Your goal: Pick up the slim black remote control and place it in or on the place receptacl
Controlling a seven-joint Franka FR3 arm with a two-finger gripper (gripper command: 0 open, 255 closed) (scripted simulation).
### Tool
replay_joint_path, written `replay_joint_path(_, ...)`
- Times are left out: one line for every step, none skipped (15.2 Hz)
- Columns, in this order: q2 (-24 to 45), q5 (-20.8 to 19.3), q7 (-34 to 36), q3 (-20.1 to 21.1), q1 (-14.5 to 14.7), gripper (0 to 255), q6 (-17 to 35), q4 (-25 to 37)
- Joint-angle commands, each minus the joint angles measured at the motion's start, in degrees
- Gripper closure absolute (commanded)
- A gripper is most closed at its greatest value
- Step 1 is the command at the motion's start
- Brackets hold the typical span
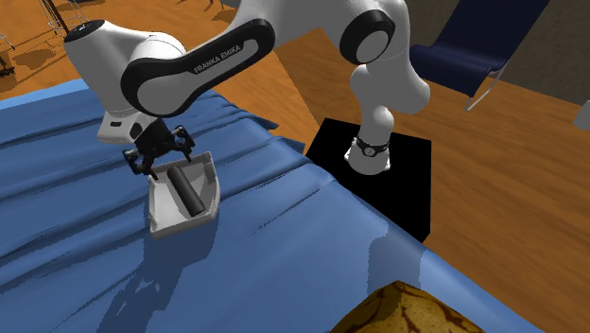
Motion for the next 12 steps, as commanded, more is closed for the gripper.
replay_joint_path(0.0,0.0,0.0,0.0,0.0,0,0.0,0.0)
replay_joint_path(0.0,0.0,0.0,0.0,0.0,0,0.0,0.0)
replay_joint_path(-0.1,-0.1,0.2,-0.1,-0.2,0,-1.9,1.8)
replay_joint_path(-0.1,-0.2,0.3,-0.1,-0.5,0,-3.8,3.8)
replay_joint_path(0.1,-0.2,0.4,-0.2,-0.8,0,-5.8,6.0)
replay_joint_path(0.2,-0.2,0.5,-0.2,-1.1,0,-7.4,7.9)
replay_joint_path(0.2,-0.2,0.5,-0.2,-1.1,0,-7.4,7.9)
replay_joint_path(0.2,-0.2,0.5,-0.2,-1.1,0,-7.4,7.8)
replay_joint_path(0.2,-0.2,0.5,-0.2,-1.1,0,-7.4,7.8)
replay_joint_path(0.2,-0.2,0.5,-0.2,-1.1,0,-7.4,7.9)
replay_joint_path(0.2,-0.2,0.5,-0.2,-1.1,0,-7.4,7.9)
replay_joint_path(0.2,-0.2,0.5,-0.2,-1.1,0,-7.4,7.9)
